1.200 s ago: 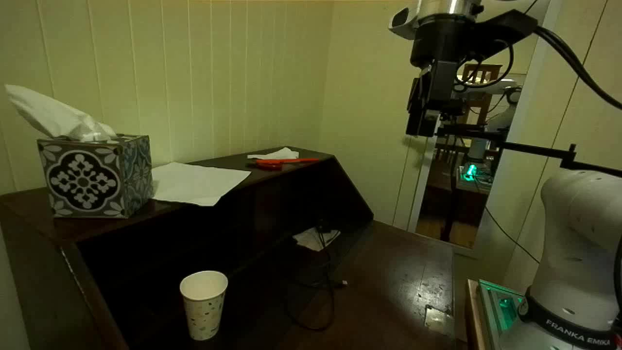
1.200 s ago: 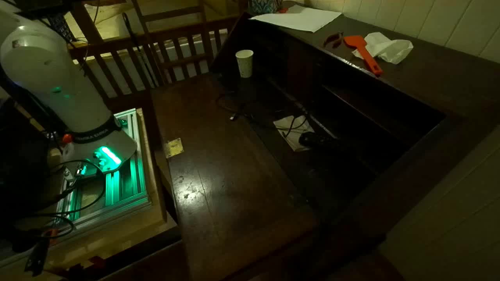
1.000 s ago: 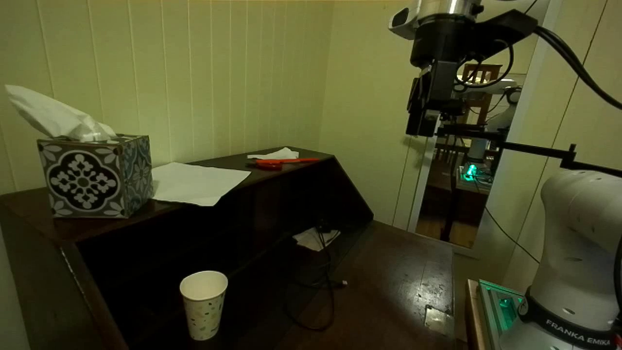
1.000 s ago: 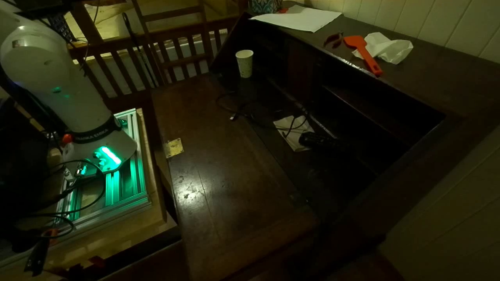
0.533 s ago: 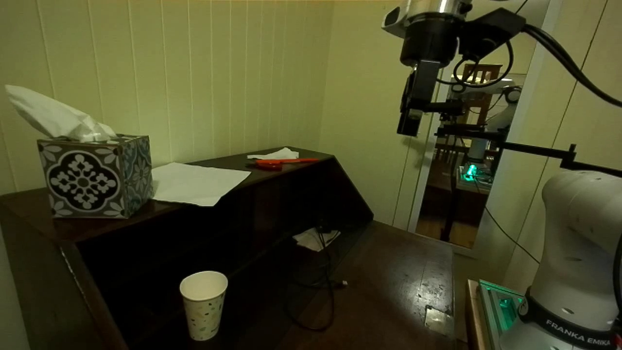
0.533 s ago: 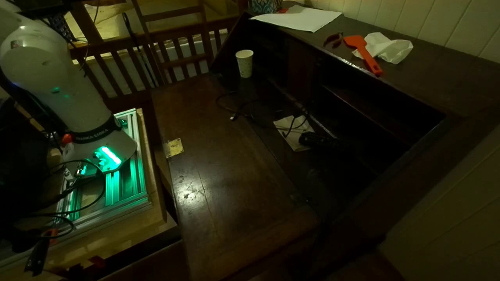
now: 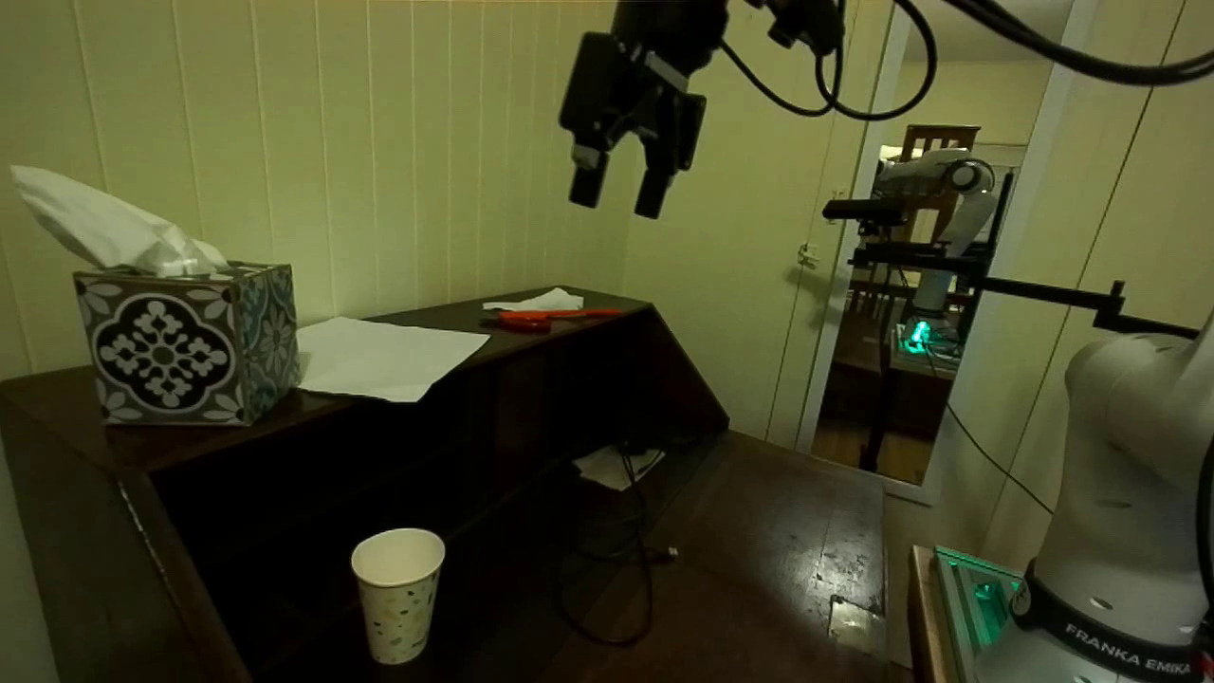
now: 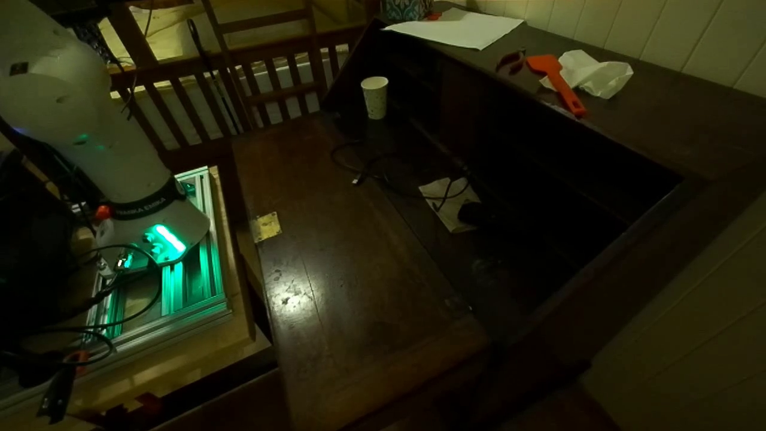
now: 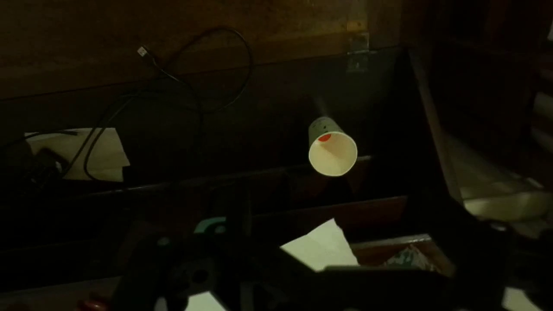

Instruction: Take the tissue dispenser off of the top shelf and place on the desk

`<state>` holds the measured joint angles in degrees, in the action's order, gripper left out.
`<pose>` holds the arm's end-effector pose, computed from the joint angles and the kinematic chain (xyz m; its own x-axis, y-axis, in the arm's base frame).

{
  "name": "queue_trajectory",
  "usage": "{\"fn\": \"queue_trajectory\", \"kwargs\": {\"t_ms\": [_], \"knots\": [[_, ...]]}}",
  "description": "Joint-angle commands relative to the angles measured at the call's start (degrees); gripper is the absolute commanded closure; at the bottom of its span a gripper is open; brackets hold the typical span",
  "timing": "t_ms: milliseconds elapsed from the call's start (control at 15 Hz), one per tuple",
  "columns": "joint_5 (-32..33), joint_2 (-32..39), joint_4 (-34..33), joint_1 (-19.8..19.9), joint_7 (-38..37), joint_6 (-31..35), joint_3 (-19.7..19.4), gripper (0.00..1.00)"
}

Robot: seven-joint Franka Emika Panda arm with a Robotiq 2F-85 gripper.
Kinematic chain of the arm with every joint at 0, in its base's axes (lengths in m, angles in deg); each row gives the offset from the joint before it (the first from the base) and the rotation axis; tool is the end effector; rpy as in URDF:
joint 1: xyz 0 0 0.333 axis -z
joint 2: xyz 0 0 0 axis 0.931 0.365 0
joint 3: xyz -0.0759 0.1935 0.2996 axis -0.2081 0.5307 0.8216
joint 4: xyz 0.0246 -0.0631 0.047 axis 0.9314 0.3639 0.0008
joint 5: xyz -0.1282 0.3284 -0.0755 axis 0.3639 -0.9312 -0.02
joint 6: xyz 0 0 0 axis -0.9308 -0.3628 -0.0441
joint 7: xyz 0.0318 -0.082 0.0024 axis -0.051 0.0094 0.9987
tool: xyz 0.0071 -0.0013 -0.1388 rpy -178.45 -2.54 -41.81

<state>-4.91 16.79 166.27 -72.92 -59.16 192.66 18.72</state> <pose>0.3946 0.1976 0.6340 0.9677 -0.1751 0.1811 -0.1693 -0.9844 -0.0473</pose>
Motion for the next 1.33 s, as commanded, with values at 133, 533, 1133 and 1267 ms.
{"fn": "queue_trajectory", "kwargs": {"t_ms": [133, 533, 1133, 1267], "knots": [[10.3, 18.3, -19.9, -0.6, -21.9, -3.7, 1.3, 0.00], [12.3, 33.5, -36.5, -9.0, -42.6, -1.4, -2.5, 0.00], [11.4, 35.0, -37.7, -9.8, -41.2, 2.4, -2.7, 0.00], [12.8, 36.6, -38.8, -10.2, -41.5, 4.3, -3.0, 0.00]]}}
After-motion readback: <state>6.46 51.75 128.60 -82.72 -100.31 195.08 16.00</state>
